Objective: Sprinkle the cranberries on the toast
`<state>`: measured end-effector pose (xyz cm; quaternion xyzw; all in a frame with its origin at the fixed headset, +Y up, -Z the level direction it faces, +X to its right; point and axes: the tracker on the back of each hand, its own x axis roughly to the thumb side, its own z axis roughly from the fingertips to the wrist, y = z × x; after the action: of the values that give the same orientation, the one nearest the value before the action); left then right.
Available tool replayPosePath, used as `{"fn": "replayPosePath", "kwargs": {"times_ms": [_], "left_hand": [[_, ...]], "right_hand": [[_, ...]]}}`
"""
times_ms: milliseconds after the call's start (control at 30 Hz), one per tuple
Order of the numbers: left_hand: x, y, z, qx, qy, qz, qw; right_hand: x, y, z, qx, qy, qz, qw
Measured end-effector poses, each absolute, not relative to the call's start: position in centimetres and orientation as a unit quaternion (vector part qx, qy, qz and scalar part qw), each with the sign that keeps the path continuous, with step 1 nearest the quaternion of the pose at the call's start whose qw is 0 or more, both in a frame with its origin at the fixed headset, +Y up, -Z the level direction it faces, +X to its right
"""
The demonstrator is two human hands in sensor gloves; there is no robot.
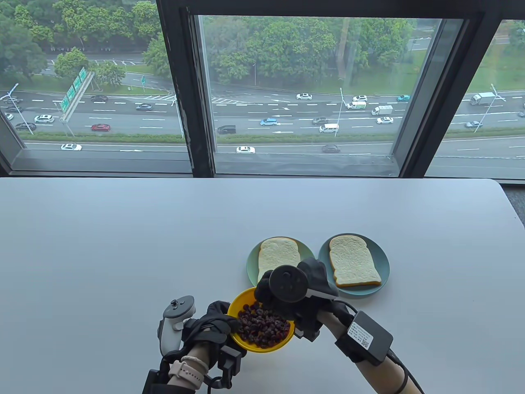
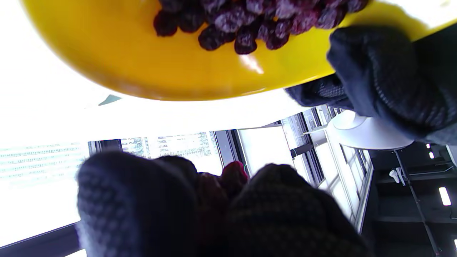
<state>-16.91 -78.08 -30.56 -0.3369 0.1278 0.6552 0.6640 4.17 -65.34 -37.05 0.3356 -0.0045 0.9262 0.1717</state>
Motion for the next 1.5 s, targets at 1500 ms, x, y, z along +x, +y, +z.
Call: {"fn": "replayPosePath", "kwargs": {"times_ms": [1500], "left_hand": [[-16.1, -78.1, -29.9, -0.343, 0.121, 0.660, 0.657]], "right_hand": [[3.6, -66.9, -34.8, 0.414, 0.219, 0.883, 0.044]]}}
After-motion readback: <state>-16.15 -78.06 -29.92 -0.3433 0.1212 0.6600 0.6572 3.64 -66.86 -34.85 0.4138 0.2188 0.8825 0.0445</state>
